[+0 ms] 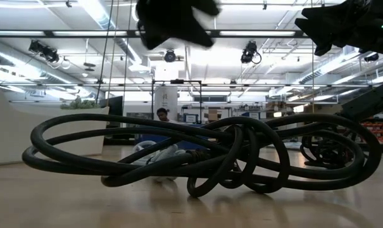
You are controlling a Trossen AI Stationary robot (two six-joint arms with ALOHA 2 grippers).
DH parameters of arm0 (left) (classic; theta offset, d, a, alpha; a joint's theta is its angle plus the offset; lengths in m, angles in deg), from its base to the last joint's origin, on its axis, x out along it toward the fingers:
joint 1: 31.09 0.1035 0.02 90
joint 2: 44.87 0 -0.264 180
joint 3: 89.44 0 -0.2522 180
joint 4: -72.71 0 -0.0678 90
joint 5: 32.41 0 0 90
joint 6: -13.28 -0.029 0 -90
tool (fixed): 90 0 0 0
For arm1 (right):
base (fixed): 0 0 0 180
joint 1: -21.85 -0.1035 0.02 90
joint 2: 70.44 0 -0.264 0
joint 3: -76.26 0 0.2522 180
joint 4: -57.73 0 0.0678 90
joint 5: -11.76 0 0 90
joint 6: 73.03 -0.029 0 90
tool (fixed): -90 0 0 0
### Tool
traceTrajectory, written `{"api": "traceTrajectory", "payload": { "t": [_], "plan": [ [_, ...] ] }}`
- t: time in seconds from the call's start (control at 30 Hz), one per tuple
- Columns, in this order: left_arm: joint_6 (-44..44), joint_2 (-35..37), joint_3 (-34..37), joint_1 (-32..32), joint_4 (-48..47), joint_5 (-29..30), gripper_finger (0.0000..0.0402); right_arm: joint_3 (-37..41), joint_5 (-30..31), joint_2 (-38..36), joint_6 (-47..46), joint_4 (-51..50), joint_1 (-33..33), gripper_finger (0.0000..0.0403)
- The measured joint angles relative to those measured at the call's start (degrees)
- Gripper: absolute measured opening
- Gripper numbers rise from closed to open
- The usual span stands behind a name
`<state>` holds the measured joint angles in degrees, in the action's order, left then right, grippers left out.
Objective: Pick and place USB-C Cables
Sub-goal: Put the blue charger cable into the white bin
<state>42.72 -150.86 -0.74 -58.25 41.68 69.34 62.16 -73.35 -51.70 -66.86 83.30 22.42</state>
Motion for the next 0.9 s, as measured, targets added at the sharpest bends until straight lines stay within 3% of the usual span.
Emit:
{"api": "traceTrajectory", "payload": {
  "t": [0.37,0.63,0.9],
  "plan": [
    [1.27,-1.76,0.05,-0.74,-15.01,-1.51,0.0176,-0.02,0.00,-0.02,-0.01,-0.02,0.02,0.0169],
    [-17.13,-5.08,0.00,-0.54,-18.54,0.30,0.0176,-0.01,0.00,-0.02,-0.01,-0.06,0.02,0.0169],
    [-33.88,-5.14,0.00,-0.54,-14.72,0.69,0.0176,0.00,0.00,0.04,-0.01,-0.02,0.01,0.0169]
  ]
}}
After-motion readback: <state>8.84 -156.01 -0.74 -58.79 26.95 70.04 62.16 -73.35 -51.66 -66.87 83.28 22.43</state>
